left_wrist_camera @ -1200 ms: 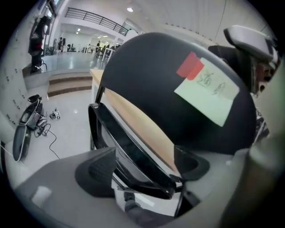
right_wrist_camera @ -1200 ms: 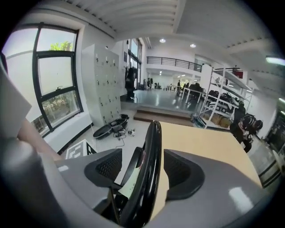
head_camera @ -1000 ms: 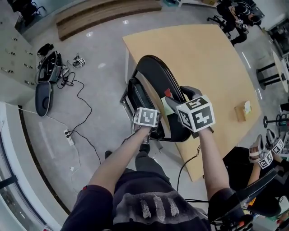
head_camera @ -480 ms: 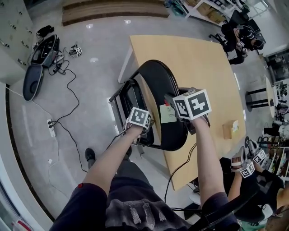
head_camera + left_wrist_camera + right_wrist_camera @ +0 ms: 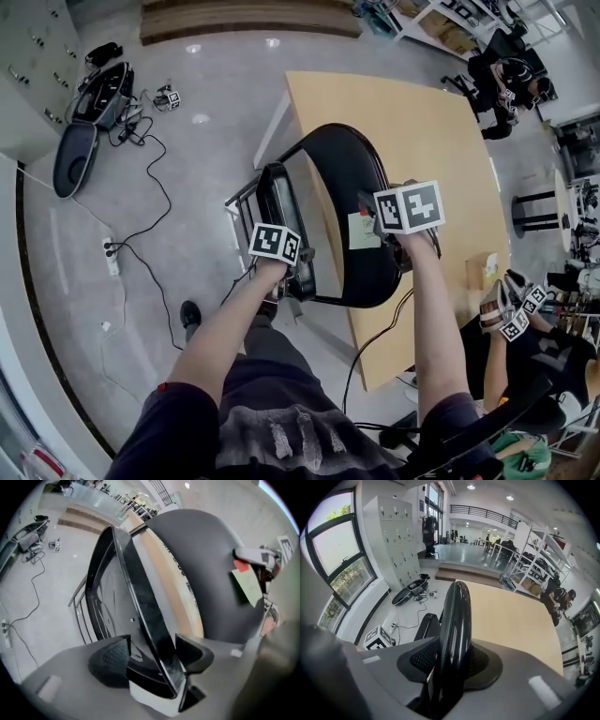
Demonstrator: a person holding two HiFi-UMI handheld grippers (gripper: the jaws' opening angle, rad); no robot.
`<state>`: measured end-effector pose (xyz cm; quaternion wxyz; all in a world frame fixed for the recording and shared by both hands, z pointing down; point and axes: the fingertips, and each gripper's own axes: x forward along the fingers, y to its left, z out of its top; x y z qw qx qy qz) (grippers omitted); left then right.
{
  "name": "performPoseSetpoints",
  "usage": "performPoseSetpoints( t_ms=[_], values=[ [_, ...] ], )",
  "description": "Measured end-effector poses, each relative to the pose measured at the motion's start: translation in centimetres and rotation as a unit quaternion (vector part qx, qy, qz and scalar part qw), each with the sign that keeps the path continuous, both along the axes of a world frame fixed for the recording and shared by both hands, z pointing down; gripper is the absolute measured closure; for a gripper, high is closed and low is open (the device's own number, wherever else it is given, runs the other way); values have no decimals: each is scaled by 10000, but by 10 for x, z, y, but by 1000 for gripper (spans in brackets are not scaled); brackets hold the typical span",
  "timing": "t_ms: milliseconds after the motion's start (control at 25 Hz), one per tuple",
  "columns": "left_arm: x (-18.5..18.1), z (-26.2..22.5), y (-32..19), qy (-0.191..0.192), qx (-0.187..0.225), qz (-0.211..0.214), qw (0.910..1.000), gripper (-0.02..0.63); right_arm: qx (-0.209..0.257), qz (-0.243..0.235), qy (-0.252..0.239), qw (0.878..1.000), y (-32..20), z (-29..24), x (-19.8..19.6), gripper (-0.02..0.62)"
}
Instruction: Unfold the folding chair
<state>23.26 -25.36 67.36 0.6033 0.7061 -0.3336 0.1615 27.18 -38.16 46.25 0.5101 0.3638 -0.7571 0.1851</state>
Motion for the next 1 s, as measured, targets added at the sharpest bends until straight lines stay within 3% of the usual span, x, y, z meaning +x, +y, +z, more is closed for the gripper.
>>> performPoseSetpoints(
  t_ms=[400, 520, 1000],
  values=[
    [-45, -10, 33, 113, 248, -338, 9991, 352, 51, 155, 14, 9999, 2, 2, 3, 439],
    [-63, -8, 44, 194, 237, -434, 9986, 415, 34, 164, 6, 9999, -1, 9, 2, 437],
    [-143, 32, 91, 324, -30, -1044, 9940, 405, -21, 185, -38, 9998, 8, 32, -7, 430]
  ],
)
